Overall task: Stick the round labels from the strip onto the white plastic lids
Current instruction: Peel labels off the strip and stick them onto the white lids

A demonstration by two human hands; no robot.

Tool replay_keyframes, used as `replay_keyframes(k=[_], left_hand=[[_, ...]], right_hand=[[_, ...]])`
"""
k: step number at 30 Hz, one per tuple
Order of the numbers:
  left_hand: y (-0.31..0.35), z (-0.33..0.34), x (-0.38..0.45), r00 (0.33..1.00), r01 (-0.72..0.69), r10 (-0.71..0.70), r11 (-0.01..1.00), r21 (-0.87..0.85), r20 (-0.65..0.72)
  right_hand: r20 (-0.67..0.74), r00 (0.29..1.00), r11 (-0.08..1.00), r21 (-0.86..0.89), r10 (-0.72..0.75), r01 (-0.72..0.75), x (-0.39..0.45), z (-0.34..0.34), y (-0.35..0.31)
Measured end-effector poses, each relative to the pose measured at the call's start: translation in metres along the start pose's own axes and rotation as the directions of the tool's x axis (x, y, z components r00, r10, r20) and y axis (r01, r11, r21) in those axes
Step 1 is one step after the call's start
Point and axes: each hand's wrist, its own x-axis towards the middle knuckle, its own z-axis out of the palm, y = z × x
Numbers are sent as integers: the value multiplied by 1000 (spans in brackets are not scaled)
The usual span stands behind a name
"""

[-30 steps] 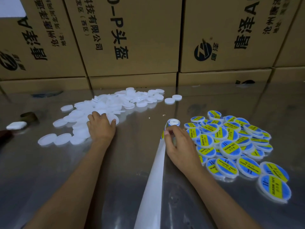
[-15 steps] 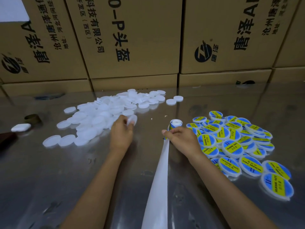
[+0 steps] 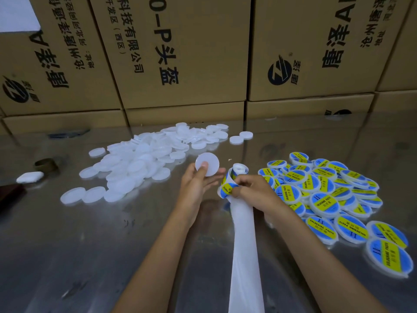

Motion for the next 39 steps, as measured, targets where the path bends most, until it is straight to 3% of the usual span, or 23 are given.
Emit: replay_keyframes(k=[7,12,15,20,23,26,29,33,39], left_hand=[[0,5,-2,994,106,-106,994,25,14],[-1,4,-1,986,165,-164,986,29,-26],[-1,5,-2,981,193,-192,980,47,-19],[0,3,-3,980,198,-198,979,58,-7],[0,3,-4,978,208,-209,976,64,-3],[0,3,-5,976,217,-217,973,77,-1],[-1,2,-5,973,230,-232,968,100,10],[2,-2,-3,977,215,-213,970,112,-29],[8,-8,-3,990,143,-143,990,0,-20]], right_hand=[[-31,987,986,42,-158,159,-4,5,3],[-187,908,909,-269,-375,319,-7,8,5],[-132,823,781,-426,-553,457,-7,4,3],[-52,780,711,-452,-624,539,-11,4,-4],[-45,774,724,-392,-632,568,-15,6,-9],[-62,809,802,-199,-584,563,-20,9,-14],[-68,876,874,57,-478,482,-23,9,-20],[-110,935,893,277,-337,355,-20,8,-21],[-115,960,902,328,-255,279,-18,6,-22]])
